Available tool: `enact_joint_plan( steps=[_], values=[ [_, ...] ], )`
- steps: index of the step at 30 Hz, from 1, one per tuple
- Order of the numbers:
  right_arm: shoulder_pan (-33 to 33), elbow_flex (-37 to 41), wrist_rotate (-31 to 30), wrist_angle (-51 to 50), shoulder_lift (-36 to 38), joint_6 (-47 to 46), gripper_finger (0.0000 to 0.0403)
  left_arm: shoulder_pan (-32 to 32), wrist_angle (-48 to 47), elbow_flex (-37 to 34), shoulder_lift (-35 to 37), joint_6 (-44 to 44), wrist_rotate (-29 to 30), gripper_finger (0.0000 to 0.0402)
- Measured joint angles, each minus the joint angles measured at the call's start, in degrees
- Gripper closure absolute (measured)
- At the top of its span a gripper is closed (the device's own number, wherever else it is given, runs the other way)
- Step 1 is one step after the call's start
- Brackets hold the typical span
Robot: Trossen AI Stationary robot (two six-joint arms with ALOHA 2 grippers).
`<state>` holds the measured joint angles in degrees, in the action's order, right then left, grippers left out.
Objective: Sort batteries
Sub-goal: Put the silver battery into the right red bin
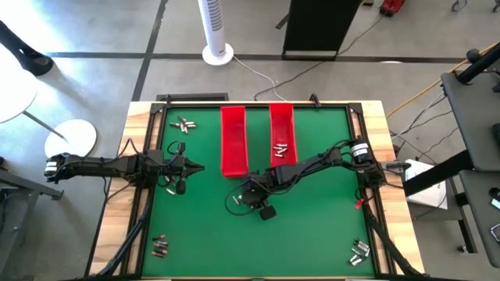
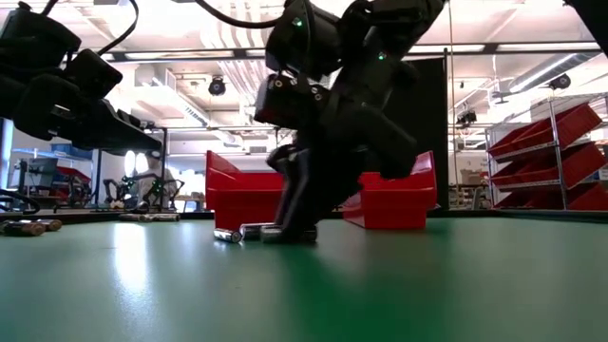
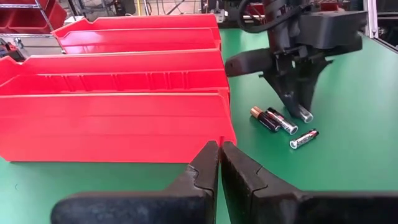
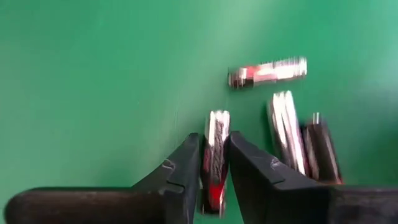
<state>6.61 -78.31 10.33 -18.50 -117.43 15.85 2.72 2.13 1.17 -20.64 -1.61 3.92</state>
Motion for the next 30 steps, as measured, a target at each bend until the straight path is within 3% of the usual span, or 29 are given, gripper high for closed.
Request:
enact_joint_plan(
  steps=[5, 12, 22, 30],
  values=[
    [0.3, 0.4, -0.3, -6.3, 2.7, -3.6, 0.0346, 0.0, 0.0, 0.0, 0.0, 0.0, 0.0, 0.0402],
    [1.7, 3.6, -0.5, -7.2, 4.9, -9.0, 0.0346, 0.0, 0.0, 0.0, 0.0, 0.0, 0.0, 0.0402],
    [7.1, 10.1, -9.4, -6.2, 9.2, -17.2, 0.0343, 0.0, 0.0, 0.0, -0.1, 0.0, 0.0, 0.0402],
    [10.3, 23.1, -15.5, 4.7, 19.5, -25.8, 0.0343, 0.0, 0.0, 0.0, -0.1, 0.0, 0.0, 0.0402]
  ],
)
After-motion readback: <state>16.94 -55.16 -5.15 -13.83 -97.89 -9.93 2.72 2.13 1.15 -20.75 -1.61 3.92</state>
